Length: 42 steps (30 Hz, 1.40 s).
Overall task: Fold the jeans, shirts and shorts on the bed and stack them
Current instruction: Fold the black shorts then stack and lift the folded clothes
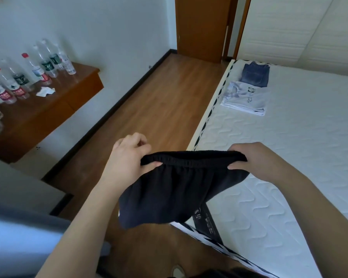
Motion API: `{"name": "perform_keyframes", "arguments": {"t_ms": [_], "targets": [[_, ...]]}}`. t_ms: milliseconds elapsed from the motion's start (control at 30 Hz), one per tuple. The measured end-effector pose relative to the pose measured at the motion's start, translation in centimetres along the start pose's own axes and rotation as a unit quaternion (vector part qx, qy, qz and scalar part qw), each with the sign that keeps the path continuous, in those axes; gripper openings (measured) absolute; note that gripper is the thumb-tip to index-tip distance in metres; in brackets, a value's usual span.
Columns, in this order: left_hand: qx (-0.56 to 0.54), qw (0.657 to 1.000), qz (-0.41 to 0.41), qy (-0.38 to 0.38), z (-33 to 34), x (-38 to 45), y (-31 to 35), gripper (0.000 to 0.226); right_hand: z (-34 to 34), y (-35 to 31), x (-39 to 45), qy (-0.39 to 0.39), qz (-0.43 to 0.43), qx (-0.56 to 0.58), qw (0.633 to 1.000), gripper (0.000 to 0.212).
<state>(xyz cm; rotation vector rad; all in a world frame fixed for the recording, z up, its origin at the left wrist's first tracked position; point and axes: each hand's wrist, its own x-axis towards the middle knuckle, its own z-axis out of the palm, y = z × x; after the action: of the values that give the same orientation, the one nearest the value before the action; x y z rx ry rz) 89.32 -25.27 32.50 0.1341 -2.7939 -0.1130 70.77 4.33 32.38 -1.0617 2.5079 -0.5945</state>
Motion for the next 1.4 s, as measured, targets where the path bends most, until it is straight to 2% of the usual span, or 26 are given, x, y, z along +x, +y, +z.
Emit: {"name": "perform_keyframes", "arguments": {"t_ms": [67,233,433,500,567,700,800,867,967,1033,1100,1167,1267,1400], "targets": [[-0.039,0.999,-0.001,-0.011,-0.2,0.9,-1.3,0.039,0.1,-0.2,0.5,0.025,-0.004,0.009,1.000,0.016],[0.003,1.000,-0.003,-0.030,0.4,4.7,-3.6,0.052,-0.8,0.2,2.8,0.068,-0.004,0.002,0.998,0.015],[-0.021,0.997,-0.020,-0.073,1.9,9.6,-3.9,0.052,-1.9,1.6,7.8,0.105,0.083,-0.087,0.987,0.019],[-0.025,0.996,-0.015,-0.087,1.9,11.6,-4.5,0.049,-2.2,2.4,9.3,0.096,0.075,-0.042,0.992,0.019],[-0.022,0.995,-0.011,-0.096,1.8,13.8,-5.4,0.056,-2.7,3.2,10.4,0.094,0.050,0.008,0.994,0.023],[0.015,0.992,0.022,-0.125,2.7,17.2,-6.4,0.072,-3.6,5.2,11.6,0.087,0.032,0.027,0.995,0.035],[0.039,0.988,0.043,-0.145,4.1,19.7,-7.0,0.076,-3.6,6.6,11.8,0.068,0.013,0.039,0.997,0.043],[0.040,0.984,0.057,-0.162,5.2,21.4,-7.5,0.076,-3.4,7.5,11.6,0.086,0.004,0.063,0.994,0.045],[0.007,0.981,0.078,-0.176,6.7,24.2,-8.4,0.067,-2.9,8.0,11.2,0.136,0.017,0.116,0.984,0.043],[-0.045,0.974,0.109,-0.194,7.8,26.4,-9.2,0.050,-2.5,8.2,11.3,0.171,0.043,0.136,0.975,0.038],[-0.081,0.960,0.147,-0.226,9.1,28.6,-10.0,0.034,-1.8,8.3,11.7,0.197,0.064,0.120,0.971,0.028],[-0.100,0.946,0.178,-0.251,10.7,30.7,-11.0,0.029,-1.1,7.7,12.3,0.218,0.092,0.081,0.968,0.020],[-0.114,0.929,0.233,-0.262,13.0,33.2,-13.0,0.025,0.3,5.4,13.1,0.237,0.163,0.074,0.955,0.028],[-0.132,0.908,0.302,-0.257,14.7,35.9,-14.6,0.022,2.2,1.9,13.2,0.268,0.276,0.076,0.920,0.036]]}}
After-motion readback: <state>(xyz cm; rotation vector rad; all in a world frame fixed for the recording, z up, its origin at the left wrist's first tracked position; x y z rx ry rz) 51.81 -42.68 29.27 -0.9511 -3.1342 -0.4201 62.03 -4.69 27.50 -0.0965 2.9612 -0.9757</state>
